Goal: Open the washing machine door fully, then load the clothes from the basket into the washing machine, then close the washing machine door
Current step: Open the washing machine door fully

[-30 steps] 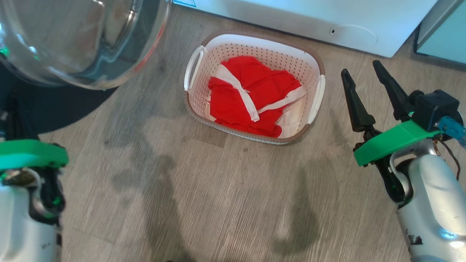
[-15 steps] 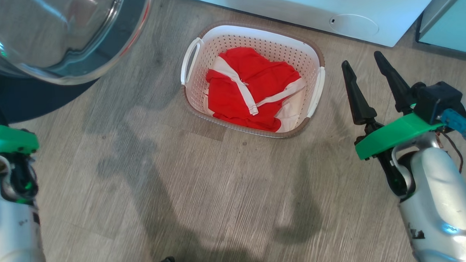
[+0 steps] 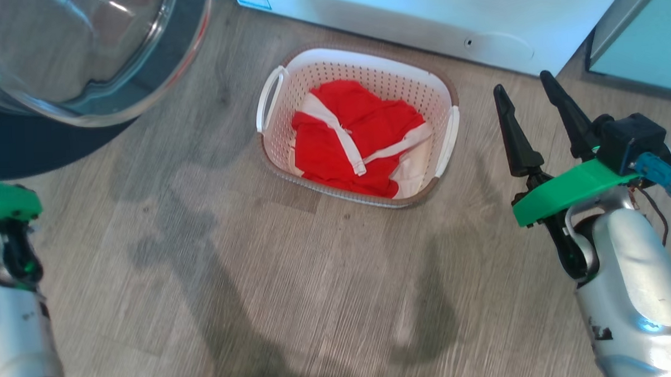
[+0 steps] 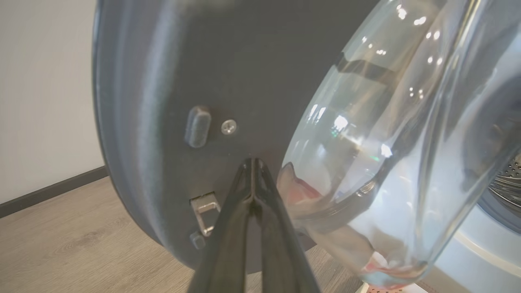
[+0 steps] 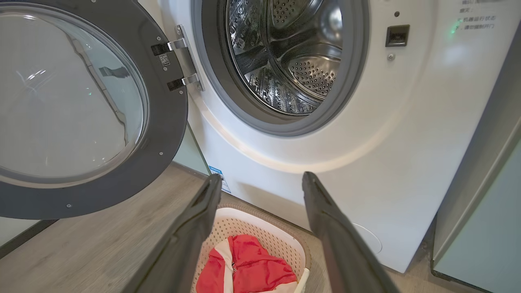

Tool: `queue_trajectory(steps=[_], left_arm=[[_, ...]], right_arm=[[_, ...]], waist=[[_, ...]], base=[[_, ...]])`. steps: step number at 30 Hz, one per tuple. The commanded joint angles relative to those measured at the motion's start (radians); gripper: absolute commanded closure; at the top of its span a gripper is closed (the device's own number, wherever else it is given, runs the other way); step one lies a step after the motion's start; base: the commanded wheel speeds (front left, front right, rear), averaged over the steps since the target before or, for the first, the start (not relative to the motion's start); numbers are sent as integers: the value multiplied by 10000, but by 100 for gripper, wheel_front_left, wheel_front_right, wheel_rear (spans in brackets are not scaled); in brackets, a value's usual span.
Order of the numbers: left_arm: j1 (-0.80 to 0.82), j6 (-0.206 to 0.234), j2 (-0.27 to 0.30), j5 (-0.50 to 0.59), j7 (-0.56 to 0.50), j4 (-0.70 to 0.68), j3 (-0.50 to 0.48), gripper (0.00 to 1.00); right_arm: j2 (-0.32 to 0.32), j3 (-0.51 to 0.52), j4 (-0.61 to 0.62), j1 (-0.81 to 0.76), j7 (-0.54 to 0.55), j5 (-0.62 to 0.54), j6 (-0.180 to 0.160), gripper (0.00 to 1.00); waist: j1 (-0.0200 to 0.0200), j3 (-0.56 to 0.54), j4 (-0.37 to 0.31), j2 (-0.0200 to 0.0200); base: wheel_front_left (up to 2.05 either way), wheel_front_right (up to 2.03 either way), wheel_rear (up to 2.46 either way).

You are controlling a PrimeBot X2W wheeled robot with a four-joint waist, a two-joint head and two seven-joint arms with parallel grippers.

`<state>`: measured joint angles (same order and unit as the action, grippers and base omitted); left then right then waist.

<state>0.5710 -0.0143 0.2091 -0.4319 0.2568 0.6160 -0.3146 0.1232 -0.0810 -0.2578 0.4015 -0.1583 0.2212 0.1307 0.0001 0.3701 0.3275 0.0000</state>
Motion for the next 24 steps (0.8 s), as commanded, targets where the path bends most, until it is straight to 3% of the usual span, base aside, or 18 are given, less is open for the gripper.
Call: queue_trajectory(steps=[1,12,14,15,24], left_arm=[[-342,8,259,230,49,-587,-394,100],[-2825,-141,-941,1011,-28,-2975,-13,100],[-3206,-105,-1060,1087,-214,-3494,175,59],[-3369,-92,-1108,1122,-292,-3781,272,0],[-4288,110,-1352,1406,-1183,-5828,1149,0]], right_arm=[[-129,-268,247,-7,-103,78,0,0],[-309,-270,-114,-386,-332,171,0,0],[-322,-239,-167,-457,-363,155,0,0],[-335,-229,-185,-497,-375,169,0,0],[-439,-20,-266,-784,-485,201,0,0]], waist=[[-1,-210,9,0],[-1,-1057,-89,0],[-1,-1182,-130,0],[-1,-1247,-156,0],[-1,-1614,-653,0]], base=[[0,0,0],[0,0,0],[0,0,0],[0,0,0],[0,0,0]])
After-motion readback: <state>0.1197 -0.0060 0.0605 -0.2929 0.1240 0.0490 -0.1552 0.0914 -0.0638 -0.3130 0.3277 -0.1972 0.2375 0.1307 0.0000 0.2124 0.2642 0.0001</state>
